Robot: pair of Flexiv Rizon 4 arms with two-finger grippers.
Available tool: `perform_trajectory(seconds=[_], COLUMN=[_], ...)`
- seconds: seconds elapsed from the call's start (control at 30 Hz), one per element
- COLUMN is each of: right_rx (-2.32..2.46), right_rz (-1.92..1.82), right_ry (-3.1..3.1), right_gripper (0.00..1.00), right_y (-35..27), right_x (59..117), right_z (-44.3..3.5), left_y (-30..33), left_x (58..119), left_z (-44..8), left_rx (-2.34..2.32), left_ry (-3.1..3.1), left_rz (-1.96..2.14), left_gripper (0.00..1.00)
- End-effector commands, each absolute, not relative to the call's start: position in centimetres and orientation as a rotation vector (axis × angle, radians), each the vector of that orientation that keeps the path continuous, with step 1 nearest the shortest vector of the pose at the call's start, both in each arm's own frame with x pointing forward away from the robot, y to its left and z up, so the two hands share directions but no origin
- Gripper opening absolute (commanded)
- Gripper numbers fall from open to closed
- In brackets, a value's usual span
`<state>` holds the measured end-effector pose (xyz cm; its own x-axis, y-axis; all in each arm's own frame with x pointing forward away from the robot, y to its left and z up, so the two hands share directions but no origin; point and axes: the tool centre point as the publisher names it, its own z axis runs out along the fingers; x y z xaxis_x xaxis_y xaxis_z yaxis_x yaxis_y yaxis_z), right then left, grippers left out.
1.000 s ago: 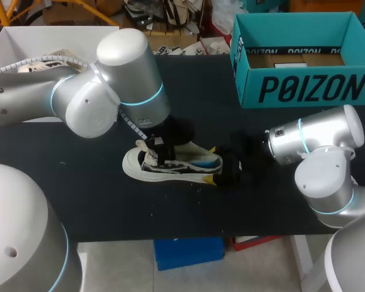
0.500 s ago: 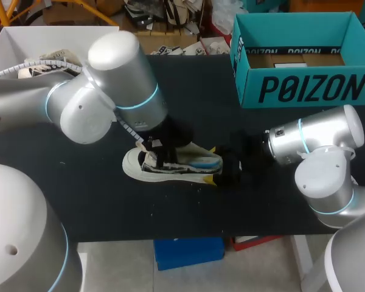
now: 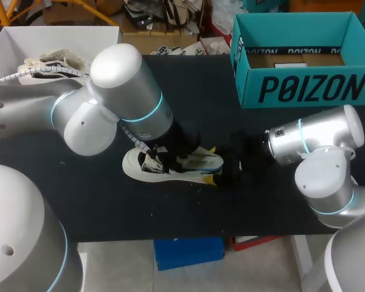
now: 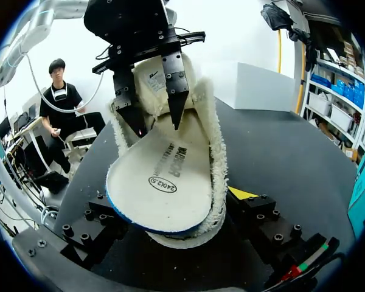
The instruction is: Take the shoe out of the shoebox, open the shoe tongue, remove and reinsert the insole, then place the shoe into the shoebox
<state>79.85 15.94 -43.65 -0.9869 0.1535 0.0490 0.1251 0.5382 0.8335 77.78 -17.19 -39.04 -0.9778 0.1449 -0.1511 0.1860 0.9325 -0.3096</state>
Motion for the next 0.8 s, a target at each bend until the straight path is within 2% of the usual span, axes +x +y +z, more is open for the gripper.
perform_trajectory(seconds=[0.03, 0.8], right_rx=[0.25, 0.25], right_rz=[1.472, 1.472], right_ry=[2.73, 2.73], right_gripper=[0.0, 0.0], right_y=[15.9, 15.9], right_x=[79.9, 79.9], right_z=[-43.7, -43.7], left_y=[-16.7, -20.5], left_x=[76.9, 78.7], left_z=[-39.4, -40.7], left_rx=[0.263, 0.374], left_ry=[2.937, 2.858], left_rz=[-0.514, -0.474], left_gripper=[0.42, 0.34])
